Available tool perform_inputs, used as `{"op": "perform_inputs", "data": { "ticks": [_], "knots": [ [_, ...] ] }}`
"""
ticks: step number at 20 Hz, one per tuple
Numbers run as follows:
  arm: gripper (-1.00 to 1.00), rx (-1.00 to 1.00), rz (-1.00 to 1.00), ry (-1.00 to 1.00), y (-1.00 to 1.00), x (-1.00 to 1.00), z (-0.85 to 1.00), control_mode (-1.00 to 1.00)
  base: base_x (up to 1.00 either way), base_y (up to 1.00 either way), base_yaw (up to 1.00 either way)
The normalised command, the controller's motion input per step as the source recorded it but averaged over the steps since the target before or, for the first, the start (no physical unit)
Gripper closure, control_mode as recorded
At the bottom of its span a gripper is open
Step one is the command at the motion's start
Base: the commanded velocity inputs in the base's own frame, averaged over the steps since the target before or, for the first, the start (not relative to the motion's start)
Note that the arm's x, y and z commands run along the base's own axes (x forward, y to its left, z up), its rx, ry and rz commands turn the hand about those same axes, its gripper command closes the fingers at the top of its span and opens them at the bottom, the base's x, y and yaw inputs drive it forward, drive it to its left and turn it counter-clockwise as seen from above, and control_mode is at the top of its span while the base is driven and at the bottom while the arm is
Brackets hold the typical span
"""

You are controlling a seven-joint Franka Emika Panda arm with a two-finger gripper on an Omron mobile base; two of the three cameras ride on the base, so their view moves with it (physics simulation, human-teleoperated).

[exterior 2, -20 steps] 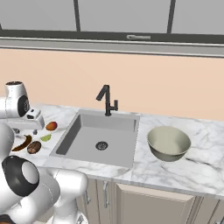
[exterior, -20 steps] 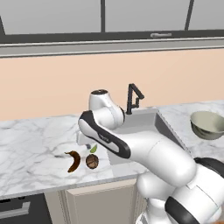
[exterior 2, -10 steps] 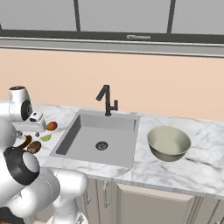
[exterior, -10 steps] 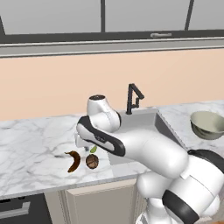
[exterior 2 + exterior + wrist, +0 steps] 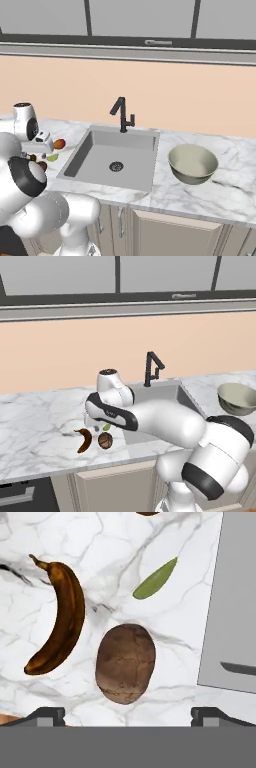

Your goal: There is a mixed pile of frozen fruits and vegetables on the counter. Locate all the frozen vegetables and place the items in a bowl on the counter. Take all the frozen fruits and defrost them in a running sink.

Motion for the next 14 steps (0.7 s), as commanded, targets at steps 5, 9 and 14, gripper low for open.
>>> {"op": "perform_inputs", "data": {
  "ticks": [5,9,14],
  "knots": [
    [-1.0,0.0,-0.01,0.02,0.05,0.01,-0.26,-1.0,0.0,0.0,0.0],
    [-1.0,0.0,-0.02,0.0,0.01,0.0,-0.31,-1.0,0.0,0.0,0.0],
    [-1.0,0.0,-0.01,0.0,0.04,0.02,-0.29,-1.0,0.0,0.0,0.0]
  ]
}}
